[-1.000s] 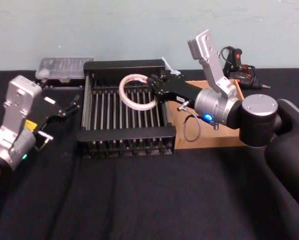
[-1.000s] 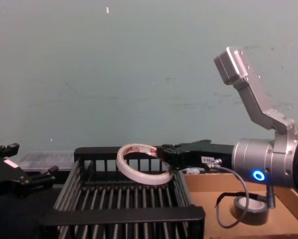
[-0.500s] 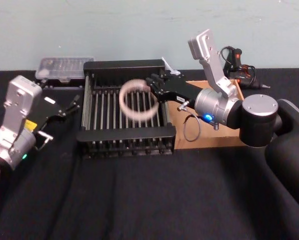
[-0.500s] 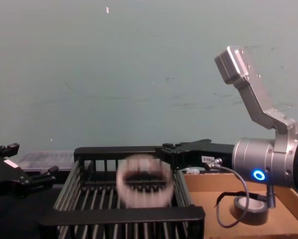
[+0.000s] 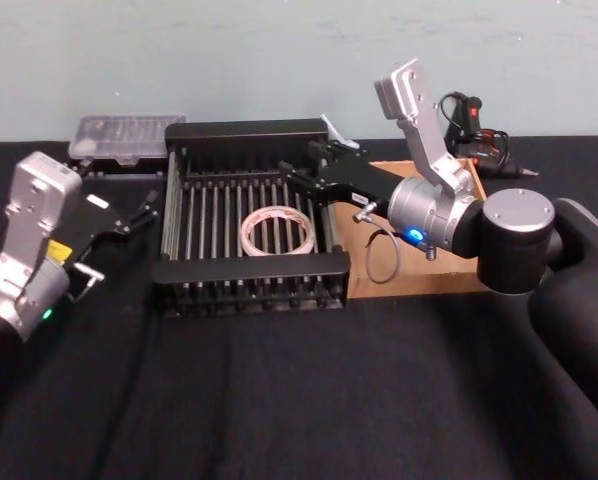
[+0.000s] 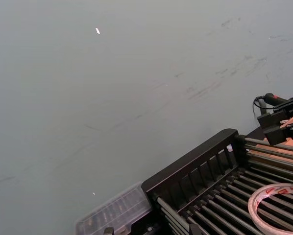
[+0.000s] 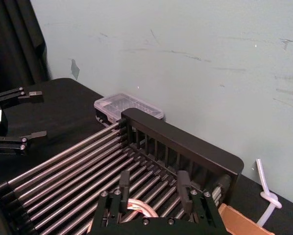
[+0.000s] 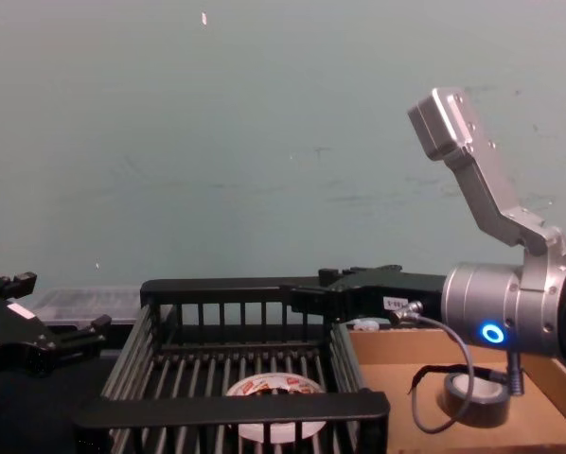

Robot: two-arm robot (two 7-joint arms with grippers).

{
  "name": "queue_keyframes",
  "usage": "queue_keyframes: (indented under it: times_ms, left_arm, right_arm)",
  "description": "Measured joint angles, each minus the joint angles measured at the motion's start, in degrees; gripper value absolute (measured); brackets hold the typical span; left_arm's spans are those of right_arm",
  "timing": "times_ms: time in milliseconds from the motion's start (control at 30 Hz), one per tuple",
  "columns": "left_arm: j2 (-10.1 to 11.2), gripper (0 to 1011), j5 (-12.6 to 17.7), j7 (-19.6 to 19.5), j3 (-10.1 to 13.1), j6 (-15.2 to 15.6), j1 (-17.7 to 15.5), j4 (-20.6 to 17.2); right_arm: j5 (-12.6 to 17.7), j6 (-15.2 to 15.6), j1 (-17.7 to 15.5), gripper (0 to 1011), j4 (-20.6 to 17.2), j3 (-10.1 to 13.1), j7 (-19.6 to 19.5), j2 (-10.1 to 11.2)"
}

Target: Pick up the white tape and place it into the black box , Pick up the silver tape and place it into the brown box.

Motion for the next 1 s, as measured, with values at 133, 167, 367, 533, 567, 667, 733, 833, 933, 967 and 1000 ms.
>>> queue_keyframes:
  times_ms: [133,167,367,533,567,667,733,833,933,967,1000]
  left_arm:
    - [0.00,1001,0.00,0.00,0.00,0.00,0.00,0.00]
    - [0.00,1001,0.00,0.00,0.00,0.00,0.00,0.00]
    - [0.00,1001,0.00,0.00,0.00,0.00,0.00,0.00]
    - [0.00,1001,0.00,0.00,0.00,0.00,0.00,0.00]
    - [0.00,1001,0.00,0.00,0.00,0.00,0.00,0.00]
    - [0.00,1001,0.00,0.00,0.00,0.00,0.00,0.00]
    - [0.00,1001,0.00,0.00,0.00,0.00,0.00,0.00]
    - [0.00,1001,0.00,0.00,0.00,0.00,0.00,0.00]
    - [0.00,1001,0.00,0.00,0.00,0.00,0.00,0.00]
    - [0.00,1001,0.00,0.00,0.00,0.00,0.00,0.00]
    - [0.00,1001,0.00,0.00,0.00,0.00,0.00,0.00]
  right_arm:
    - [0.02,0.00,-0.01,728,-0.02,0.00,0.00,0.00]
    - [0.02,0.00,-0.01,757,-0.03,0.00,0.00,0.00]
    - [0.02,0.13,-0.37,924,-0.65,0.19,0.00,0.16]
    - [0.03,0.61,-1.54,1002,-2.61,0.84,-0.12,0.73]
    - [0.03,0.69,-1.69,1002,-2.91,0.93,-0.16,0.82]
    - [0.18,1.01,-2.26,1002,-4.15,1.36,-0.31,1.25]
    - [0.25,1.22,-2.55,1002,-4.81,1.59,-0.45,1.54]
    - [0.43,1.93,-3.41,1002,-6.67,2.10,-0.92,2.19]
    - [0.47,2.13,-4.03,1002,-7.82,2.32,-1.15,2.67]
    - [0.49,2.20,-4.57,1002,-8.75,2.48,-1.28,3.01]
    - [0.51,2.26,-4.82,1002,-9.18,2.57,-1.38,3.16]
